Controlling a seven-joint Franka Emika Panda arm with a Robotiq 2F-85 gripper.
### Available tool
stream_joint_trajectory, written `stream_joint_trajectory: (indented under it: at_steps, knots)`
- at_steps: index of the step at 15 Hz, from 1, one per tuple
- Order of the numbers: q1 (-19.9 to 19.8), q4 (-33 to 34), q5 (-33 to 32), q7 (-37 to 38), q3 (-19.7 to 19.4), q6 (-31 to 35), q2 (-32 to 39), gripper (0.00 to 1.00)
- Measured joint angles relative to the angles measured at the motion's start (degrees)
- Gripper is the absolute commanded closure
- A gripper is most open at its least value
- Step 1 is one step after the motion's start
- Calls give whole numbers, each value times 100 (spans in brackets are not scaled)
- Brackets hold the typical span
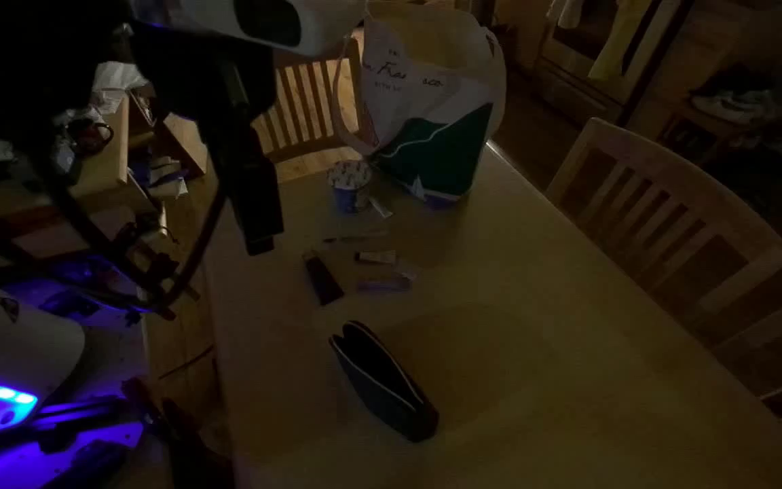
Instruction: Put the tube in the bag
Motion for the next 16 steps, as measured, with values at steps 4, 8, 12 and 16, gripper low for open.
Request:
stream_joint_trajectory:
  at_steps: [4, 8, 12, 16]
  knots:
    - [0, 0, 0, 0, 0, 0, 0, 0]
    - [-3, 0, 6, 0, 5, 23, 4, 0]
    - [58, 3, 65, -375, -1, 755, 285, 0]
    - [194, 60, 354, -1223, -5, 1354, 902, 0]
